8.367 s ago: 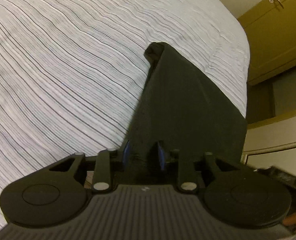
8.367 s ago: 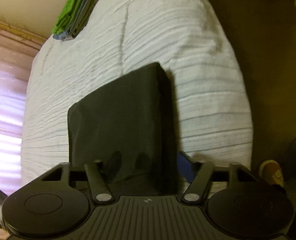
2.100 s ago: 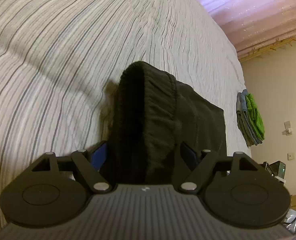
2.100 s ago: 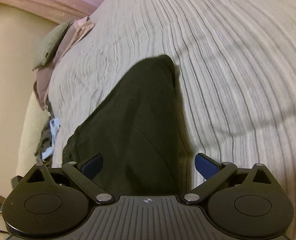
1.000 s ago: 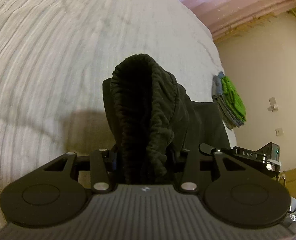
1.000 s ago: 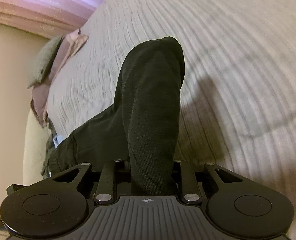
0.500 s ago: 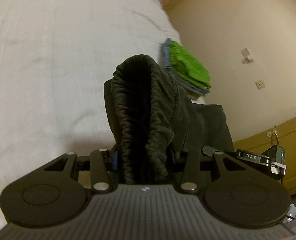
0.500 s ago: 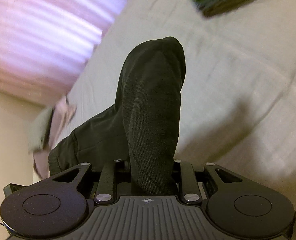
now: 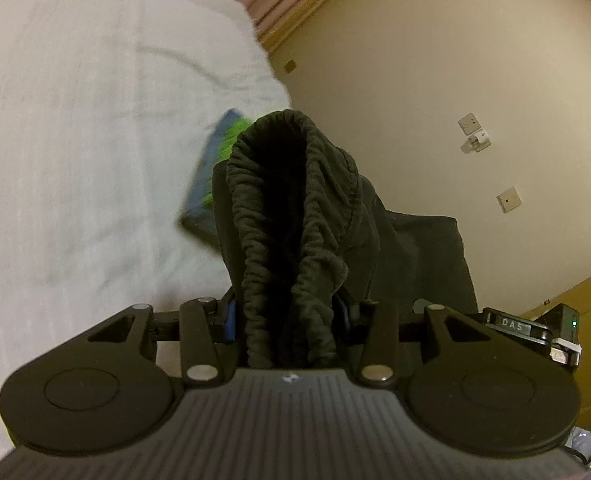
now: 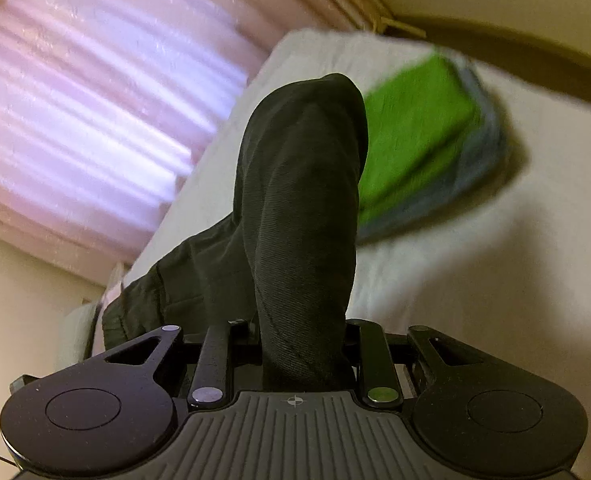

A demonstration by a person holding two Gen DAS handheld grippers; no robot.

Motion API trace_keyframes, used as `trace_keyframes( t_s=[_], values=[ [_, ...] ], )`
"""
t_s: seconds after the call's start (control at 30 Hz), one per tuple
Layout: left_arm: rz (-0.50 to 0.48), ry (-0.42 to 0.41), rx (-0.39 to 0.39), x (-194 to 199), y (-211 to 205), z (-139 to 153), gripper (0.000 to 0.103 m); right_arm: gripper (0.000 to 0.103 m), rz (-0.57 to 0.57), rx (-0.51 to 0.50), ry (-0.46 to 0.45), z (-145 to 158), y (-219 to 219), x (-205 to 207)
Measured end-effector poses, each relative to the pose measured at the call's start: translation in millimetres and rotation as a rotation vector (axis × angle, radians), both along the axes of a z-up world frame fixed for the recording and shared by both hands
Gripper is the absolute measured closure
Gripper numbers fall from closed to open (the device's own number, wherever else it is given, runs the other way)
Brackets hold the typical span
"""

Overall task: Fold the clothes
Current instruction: 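Carry the trouser bundle with both tools onto the green clothes stack, then lower the bundle onto the stack and square it with both tools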

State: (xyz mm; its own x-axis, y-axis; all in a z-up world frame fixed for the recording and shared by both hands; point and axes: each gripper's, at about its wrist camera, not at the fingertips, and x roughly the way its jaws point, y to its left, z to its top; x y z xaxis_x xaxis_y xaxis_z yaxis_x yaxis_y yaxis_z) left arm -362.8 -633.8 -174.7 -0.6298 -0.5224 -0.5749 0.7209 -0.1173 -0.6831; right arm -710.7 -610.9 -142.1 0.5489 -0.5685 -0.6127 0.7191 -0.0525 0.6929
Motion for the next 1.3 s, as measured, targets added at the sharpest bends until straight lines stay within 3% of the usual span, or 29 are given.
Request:
trace_keyframes(
  t_s=[0.17,0.33,0.63,0.8,1.13,1.17,1.23,1.3],
  values=[
    [-0.037,-0.015,-0.036,-45,-70,13,0.065,0.080,-0.052,-0.036,-0.032,10,-62,-43],
    [-0.053,-0.039,-0.029,-72,-134,8,0.064,0.080,-0.095,-0.036,-0.077,0,-110,-67],
    [-0.073,-0.085,0.079,-83,-193,-44,0.064,0.080,-0.129,0.069,-0.119,-56,-159,-85],
    [-0.086,-0.078,0.079,-84,-221,-59,0.064,0.080,-0.139,0.104,-0.124,-82,-175,-90],
    [-0.125,-0.077,0.062,-94,-276,-92,0.061,0.079,-0.167,0.051,-0.121,-97,-217,-102],
    [-0.126,-0.090,0.069,-96,-281,-99,0.059,0.075,-0.172,0.056,-0.115,-101,-220,-103],
    [-0.118,-0.129,0.096,-101,-290,-111,0.055,0.044,-0.178,0.085,-0.096,-114,-225,-106],
    [-0.105,-0.136,0.105,-101,-293,-118,0.054,0.044,-0.197,0.092,-0.091,-121,-222,-109]
  ],
)
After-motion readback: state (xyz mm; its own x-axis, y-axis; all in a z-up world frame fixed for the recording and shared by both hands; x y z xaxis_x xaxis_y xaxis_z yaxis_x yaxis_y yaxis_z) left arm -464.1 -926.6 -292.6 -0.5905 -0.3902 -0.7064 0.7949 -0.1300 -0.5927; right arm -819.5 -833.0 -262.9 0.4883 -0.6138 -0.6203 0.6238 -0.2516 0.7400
